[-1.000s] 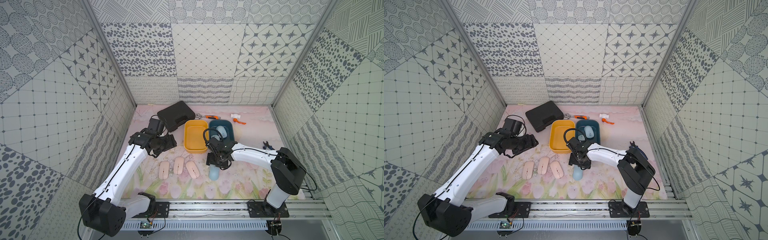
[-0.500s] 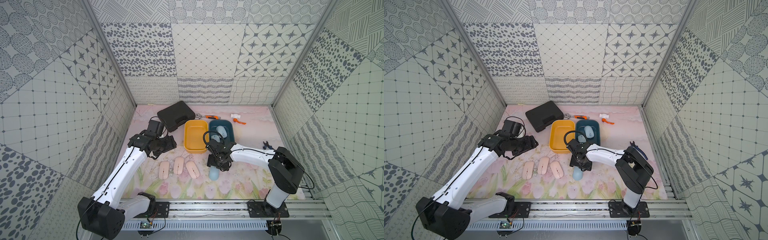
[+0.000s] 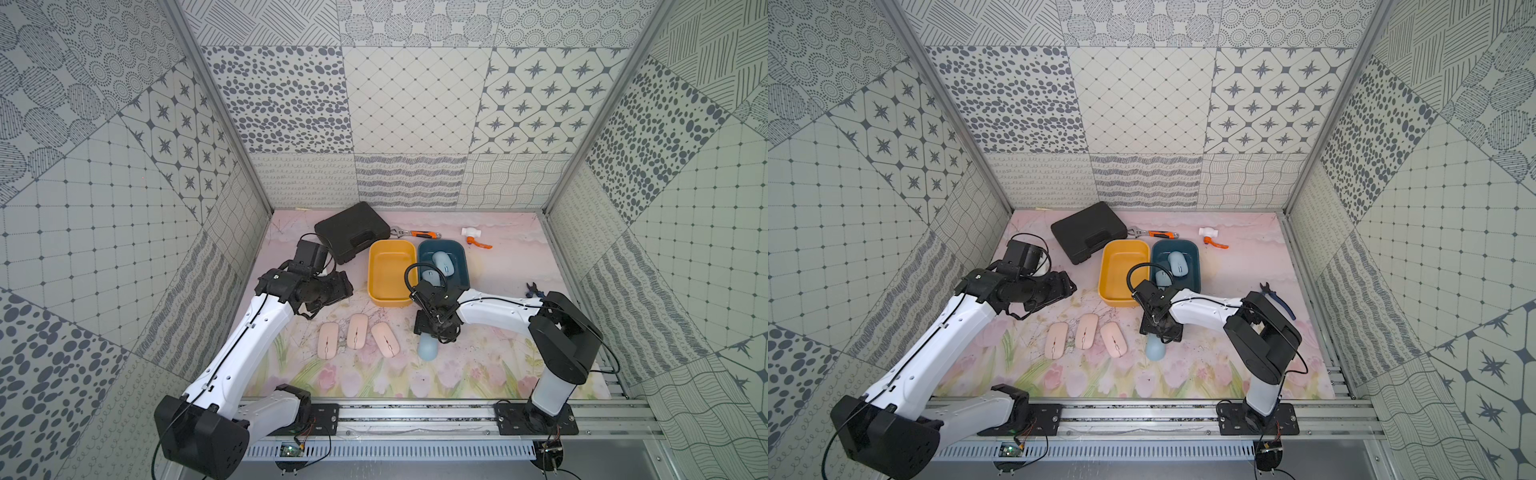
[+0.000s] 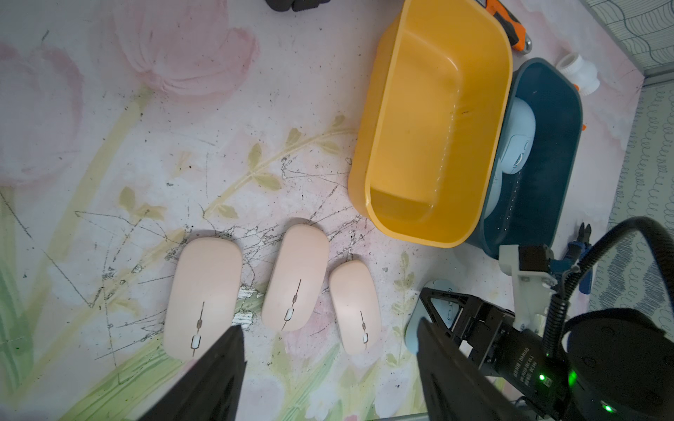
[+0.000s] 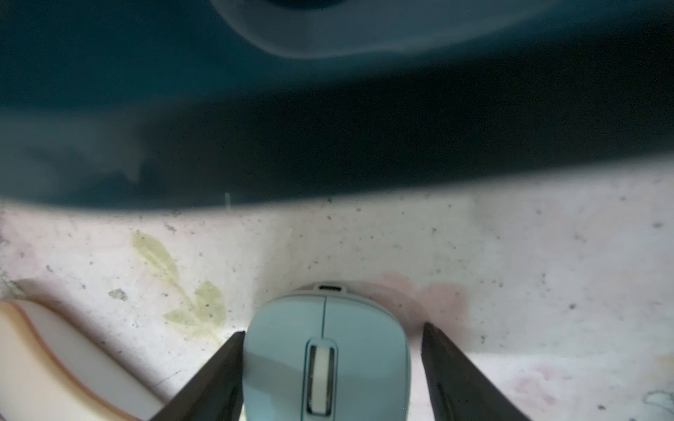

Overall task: Place the mice by color into the storage box
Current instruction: Pick up the mouse from the center of the board.

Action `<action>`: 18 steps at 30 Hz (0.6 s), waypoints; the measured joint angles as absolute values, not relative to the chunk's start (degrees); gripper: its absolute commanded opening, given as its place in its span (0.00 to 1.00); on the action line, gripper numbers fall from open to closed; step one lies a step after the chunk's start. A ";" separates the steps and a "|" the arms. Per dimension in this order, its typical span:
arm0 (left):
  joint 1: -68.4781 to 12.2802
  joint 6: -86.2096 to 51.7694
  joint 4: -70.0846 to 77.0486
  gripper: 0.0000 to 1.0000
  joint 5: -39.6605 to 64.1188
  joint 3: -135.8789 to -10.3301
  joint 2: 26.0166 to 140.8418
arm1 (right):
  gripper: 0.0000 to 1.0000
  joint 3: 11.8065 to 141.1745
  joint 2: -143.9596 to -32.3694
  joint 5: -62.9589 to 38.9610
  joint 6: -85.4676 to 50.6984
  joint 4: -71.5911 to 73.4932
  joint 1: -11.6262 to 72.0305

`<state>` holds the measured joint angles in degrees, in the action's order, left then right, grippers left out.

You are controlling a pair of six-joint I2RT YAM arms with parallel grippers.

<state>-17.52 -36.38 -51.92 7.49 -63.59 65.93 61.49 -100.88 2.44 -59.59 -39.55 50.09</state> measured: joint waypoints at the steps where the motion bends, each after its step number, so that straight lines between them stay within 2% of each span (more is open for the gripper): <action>1: -17.52 -36.38 -51.92 0.78 7.49 -63.59 65.95 | 0.71 61.43 -100.88 2.50 -59.61 -39.48 50.13; 8: -17.52 -36.38 -51.88 0.78 7.49 -63.35 66.00 | 0.63 61.32 -100.86 2.81 -59.57 -39.22 50.41; 10: -17.52 -36.38 -51.88 0.78 7.49 -63.22 66.00 | 0.56 61.32 -100.86 2.92 -59.55 -39.20 50.52; 14: -17.52 -36.38 -51.88 0.78 7.46 -63.20 66.00 | 0.58 61.32 -100.86 2.92 -59.53 -39.18 50.57; 18: -17.52 -36.38 -51.88 0.78 7.44 -63.20 66.06 | 0.53 61.32 -100.86 2.96 -59.42 -39.18 50.68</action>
<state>-17.52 -36.38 -51.88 7.44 -63.20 66.06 61.32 -100.86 2.96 -59.42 -39.18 50.68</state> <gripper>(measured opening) 0.776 0.636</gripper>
